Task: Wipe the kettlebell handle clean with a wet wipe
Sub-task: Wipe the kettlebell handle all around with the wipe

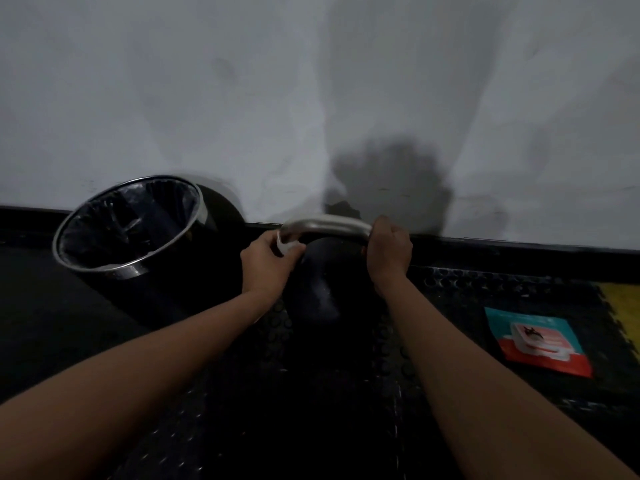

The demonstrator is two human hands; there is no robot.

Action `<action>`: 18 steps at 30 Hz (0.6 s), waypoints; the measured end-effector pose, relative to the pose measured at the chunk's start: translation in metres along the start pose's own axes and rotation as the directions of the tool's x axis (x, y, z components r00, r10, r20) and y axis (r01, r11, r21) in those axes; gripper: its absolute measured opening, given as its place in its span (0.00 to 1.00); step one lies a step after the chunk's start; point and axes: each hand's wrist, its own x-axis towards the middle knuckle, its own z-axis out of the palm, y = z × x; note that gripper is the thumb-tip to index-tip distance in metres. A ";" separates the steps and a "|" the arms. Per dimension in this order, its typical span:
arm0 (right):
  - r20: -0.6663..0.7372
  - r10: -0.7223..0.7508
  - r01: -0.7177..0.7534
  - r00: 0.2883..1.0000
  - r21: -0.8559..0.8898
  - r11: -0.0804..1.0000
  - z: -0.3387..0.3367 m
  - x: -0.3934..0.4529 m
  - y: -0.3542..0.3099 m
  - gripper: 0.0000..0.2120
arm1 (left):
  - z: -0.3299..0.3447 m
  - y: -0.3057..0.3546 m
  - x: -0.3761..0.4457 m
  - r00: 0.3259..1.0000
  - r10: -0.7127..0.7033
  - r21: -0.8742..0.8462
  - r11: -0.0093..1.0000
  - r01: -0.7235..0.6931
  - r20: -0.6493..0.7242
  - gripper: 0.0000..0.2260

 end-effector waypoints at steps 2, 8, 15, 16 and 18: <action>0.005 -0.004 0.004 1.000 -0.004 1.000 0.000 0.000 0.000 0.29 | 0.002 -0.005 0.002 0.992 -0.088 0.050 0.995 0.084 0.087 0.12; 0.015 -0.051 0.051 0.999 -0.018 0.999 -0.003 -0.001 -0.002 0.28 | -0.008 0.008 0.010 0.995 0.102 0.058 0.993 -0.102 0.012 0.13; -0.007 -0.039 0.039 0.999 -0.021 0.999 -0.003 -0.001 -0.002 0.28 | -0.015 0.006 0.027 0.969 0.137 0.117 0.980 -0.163 0.206 0.13; -0.002 -0.037 0.037 0.999 -0.018 0.999 -0.003 -0.001 -0.002 0.28 | -0.015 0.006 0.032 0.959 0.078 0.113 0.987 -0.112 0.271 0.12; 0.008 -0.025 0.025 1.000 -0.008 1.000 -0.002 0.000 -0.001 0.29 | -0.015 0.010 0.037 0.914 -0.031 0.023 0.999 0.023 0.403 0.12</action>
